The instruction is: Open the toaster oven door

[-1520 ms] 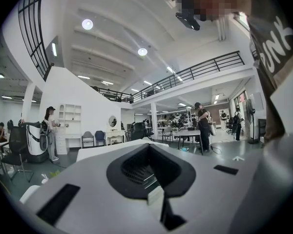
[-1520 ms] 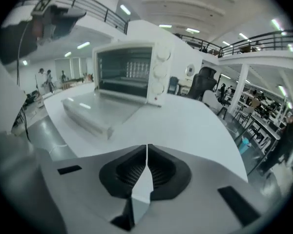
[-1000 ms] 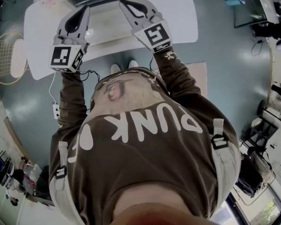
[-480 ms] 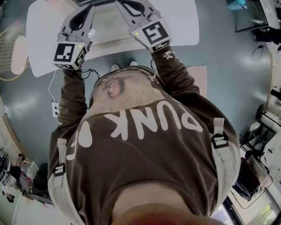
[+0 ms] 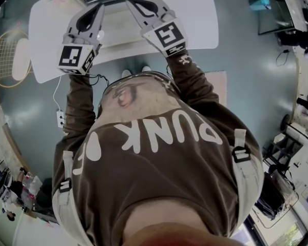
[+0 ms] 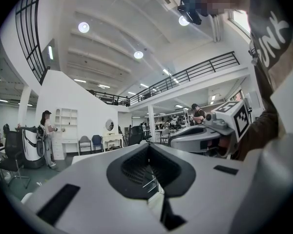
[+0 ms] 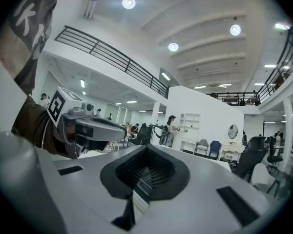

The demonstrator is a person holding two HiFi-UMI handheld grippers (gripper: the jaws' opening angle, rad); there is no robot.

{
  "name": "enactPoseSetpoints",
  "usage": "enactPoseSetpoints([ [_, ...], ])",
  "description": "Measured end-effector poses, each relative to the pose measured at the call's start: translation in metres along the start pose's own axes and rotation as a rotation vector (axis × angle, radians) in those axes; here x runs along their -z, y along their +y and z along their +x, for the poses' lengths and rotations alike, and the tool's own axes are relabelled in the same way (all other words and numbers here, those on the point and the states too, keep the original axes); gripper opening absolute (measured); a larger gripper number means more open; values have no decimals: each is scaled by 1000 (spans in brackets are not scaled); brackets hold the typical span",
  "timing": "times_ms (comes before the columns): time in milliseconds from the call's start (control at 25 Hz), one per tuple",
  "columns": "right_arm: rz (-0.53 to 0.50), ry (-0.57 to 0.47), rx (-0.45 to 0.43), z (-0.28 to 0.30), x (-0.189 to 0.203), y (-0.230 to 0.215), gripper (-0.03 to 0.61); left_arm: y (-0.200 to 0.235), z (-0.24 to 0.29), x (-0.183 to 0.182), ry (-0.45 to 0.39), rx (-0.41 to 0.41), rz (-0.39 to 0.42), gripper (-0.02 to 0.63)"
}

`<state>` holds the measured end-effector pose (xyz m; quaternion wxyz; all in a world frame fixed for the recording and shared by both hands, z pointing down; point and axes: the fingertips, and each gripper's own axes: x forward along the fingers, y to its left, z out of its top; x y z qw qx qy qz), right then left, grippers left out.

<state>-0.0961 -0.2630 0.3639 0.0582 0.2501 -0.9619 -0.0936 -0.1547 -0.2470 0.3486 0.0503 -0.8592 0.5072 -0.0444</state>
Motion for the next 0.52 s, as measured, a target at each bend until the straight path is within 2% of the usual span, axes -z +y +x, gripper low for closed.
enactPoseSetpoints([
  [520, -9, -1, 17, 0, -2, 0, 8, 1, -4, 0, 0, 2, 0, 3],
])
